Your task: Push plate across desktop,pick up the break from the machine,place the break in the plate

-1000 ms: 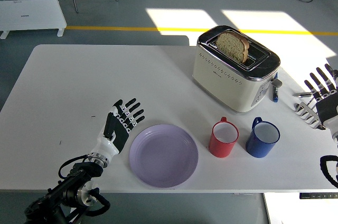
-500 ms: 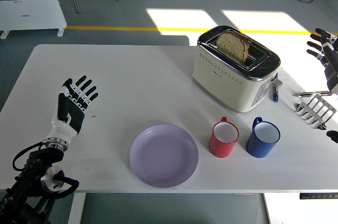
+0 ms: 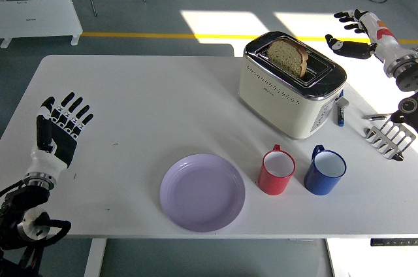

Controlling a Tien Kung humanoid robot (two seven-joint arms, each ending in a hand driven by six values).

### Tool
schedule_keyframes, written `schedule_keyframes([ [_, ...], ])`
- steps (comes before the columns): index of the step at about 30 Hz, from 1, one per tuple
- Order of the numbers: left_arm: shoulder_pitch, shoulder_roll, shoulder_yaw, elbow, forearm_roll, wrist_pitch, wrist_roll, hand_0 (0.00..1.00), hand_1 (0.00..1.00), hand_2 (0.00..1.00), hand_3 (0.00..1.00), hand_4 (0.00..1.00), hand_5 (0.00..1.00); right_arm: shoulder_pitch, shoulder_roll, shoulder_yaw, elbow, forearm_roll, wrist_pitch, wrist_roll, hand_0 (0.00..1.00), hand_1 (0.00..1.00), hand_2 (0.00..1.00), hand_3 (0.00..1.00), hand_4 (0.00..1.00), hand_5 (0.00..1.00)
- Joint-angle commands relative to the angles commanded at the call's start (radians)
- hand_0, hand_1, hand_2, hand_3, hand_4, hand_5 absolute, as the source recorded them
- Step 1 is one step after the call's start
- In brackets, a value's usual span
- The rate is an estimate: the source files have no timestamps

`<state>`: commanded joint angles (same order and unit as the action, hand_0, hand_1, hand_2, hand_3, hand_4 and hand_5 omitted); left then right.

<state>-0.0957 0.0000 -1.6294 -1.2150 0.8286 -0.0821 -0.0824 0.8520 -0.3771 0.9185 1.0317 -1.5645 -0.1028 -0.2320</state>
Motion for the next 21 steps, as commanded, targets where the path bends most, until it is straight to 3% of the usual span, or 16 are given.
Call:
schedule_keyframes([
  [1,0.001,0.000,-0.001,0.002,0.000,0.002,0.001,0.789,0.804,0.844,0.821,0.586,0.998,0.030,0.009,-0.026,-0.029,-0.015,0.021,-0.007,0.882,0.807,0.785,0.869,0.777,0.194],
  [6,0.004,0.000,0.000,0.008,-0.003,0.011,-0.002,0.789,0.804,0.844,0.821,0.586,0.998,0.147,0.064,-0.119,-0.159,-0.054,0.096,-0.026,0.882,0.807,0.785,0.869,0.777,0.194],
  [7,0.004,0.000,0.000,0.009,-0.003,0.011,-0.002,0.788,0.801,0.841,0.816,0.583,0.998,0.155,0.069,-0.124,-0.171,-0.053,0.099,-0.026,0.863,0.781,0.738,0.858,0.782,0.191],
  [14,0.004,0.000,0.001,0.013,-0.004,0.015,-0.005,0.787,0.800,0.840,0.814,0.584,0.998,0.225,0.153,-0.155,-0.296,-0.031,0.111,-0.020,0.845,0.758,0.718,0.841,0.786,0.203],
  [21,-0.003,0.000,0.009,0.018,-0.005,0.016,-0.007,0.785,0.799,0.839,0.814,0.583,0.998,0.281,0.207,-0.179,-0.379,-0.047,0.150,-0.036,0.820,0.736,0.695,0.823,0.801,0.192],
])
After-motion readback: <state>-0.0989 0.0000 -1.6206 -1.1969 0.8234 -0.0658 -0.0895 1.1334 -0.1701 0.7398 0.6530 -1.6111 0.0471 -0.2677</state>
